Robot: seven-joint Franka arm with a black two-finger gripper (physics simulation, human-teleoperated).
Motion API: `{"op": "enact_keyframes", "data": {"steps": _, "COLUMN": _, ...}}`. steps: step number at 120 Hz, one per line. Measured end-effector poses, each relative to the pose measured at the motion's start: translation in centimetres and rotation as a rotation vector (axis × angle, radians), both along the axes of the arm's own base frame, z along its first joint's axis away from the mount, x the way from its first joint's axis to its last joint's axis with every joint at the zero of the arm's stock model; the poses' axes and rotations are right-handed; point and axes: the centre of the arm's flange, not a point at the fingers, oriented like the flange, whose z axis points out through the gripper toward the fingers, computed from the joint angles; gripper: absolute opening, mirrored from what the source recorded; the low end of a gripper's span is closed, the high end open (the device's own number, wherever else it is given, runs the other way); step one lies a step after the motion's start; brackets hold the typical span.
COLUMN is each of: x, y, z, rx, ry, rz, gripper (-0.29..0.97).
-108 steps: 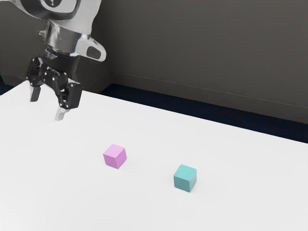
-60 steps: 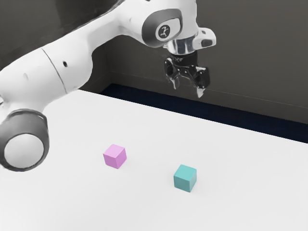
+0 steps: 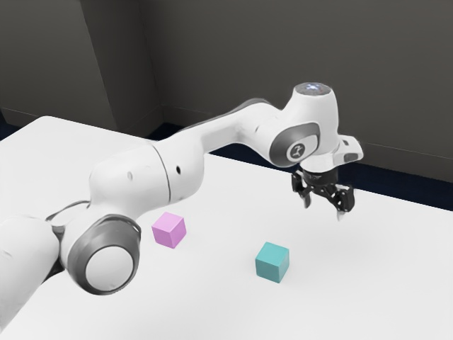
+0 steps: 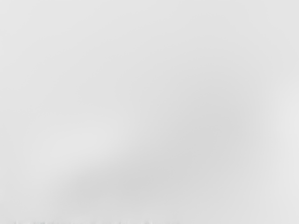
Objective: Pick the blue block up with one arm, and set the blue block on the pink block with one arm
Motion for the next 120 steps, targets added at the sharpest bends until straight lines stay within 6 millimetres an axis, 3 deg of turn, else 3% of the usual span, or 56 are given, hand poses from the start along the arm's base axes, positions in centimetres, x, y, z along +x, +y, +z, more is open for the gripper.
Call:
{"op": "enact_keyframes", "data": {"steps": 26, "x": 1.0, "y": 3.2, "z": -1.0, "rx": 0.093, "ry": 0.017, "rz": -0.035, "gripper": 0.66}}
{"op": "enact_keyframes", "data": {"steps": 48, "x": 1.5, "y": 8.1, "z": -7.5, "rx": 0.091, "ry": 0.141, "rz": 0.003, "gripper": 0.66}}
{"op": "enact_keyframes", "data": {"steps": 77, "x": 2.3, "y": 7.8, "z": -8.1, "rx": 0.007, "ry": 0.064, "rz": -0.017, "gripper": 0.66}}
{"op": "enact_keyframes", "data": {"steps": 86, "x": 1.4, "y": 8.4, "z": -9.1, "rx": 0.016, "ry": 0.074, "rz": -0.02, "gripper": 0.66}}
{"op": "enact_keyframes", "data": {"steps": 102, "x": 1.0, "y": 7.3, "z": -8.0, "rx": -0.004, "ry": 0.019, "rz": -0.044, "gripper": 0.66}}
{"op": "enact_keyframes", "data": {"steps": 120, "x": 0.1, "y": 7.2, "z": -8.5, "rx": -0.016, "ry": 0.005, "rz": -0.051, "gripper": 0.66}}
